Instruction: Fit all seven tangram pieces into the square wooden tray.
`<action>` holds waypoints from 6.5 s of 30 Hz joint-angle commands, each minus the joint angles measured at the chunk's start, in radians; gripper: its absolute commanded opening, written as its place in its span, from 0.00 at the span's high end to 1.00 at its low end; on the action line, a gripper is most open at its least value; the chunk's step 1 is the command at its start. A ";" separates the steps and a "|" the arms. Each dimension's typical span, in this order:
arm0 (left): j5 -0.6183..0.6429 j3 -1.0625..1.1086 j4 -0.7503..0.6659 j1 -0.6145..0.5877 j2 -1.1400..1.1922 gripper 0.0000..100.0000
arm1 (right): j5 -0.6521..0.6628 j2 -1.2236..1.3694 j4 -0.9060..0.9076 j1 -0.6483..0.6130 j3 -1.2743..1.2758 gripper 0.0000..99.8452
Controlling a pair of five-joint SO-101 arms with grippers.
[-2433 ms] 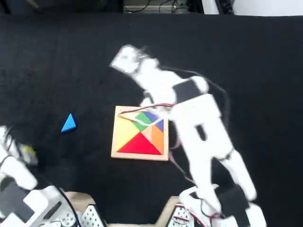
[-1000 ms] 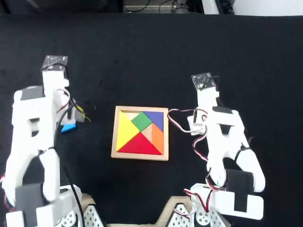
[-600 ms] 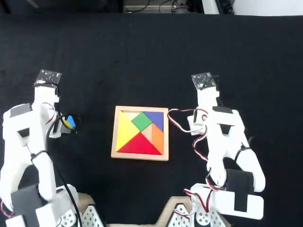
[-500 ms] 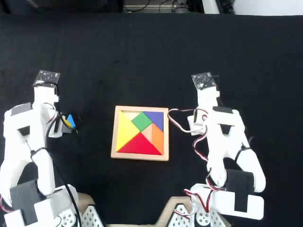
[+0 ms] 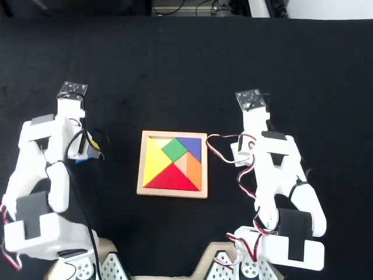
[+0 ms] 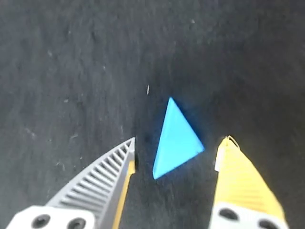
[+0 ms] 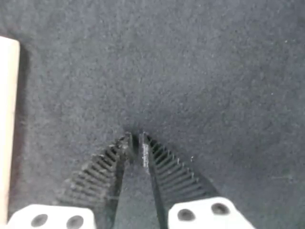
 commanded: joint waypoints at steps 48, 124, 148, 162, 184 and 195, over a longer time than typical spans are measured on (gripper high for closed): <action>-0.261 -0.275 0.080 0.019 0.226 0.72 | -0.005 0.002 0.006 0.003 -0.051 0.96; -0.166 -0.297 0.195 0.013 0.262 0.83 | -0.005 0.005 0.006 0.003 -0.051 0.96; -0.324 -0.938 0.842 0.294 0.252 0.83 | -0.005 0.001 0.006 0.012 -0.051 0.96; -0.753 -0.886 0.638 0.665 0.265 0.83 | -0.098 -0.001 -0.034 0.170 -0.085 0.96; -0.852 -0.641 0.365 0.671 0.342 0.83 | -0.098 0.008 -0.068 0.146 -0.081 0.96; -0.810 -0.642 0.367 0.671 0.344 0.73 | -0.098 0.008 -0.072 0.146 -0.079 0.96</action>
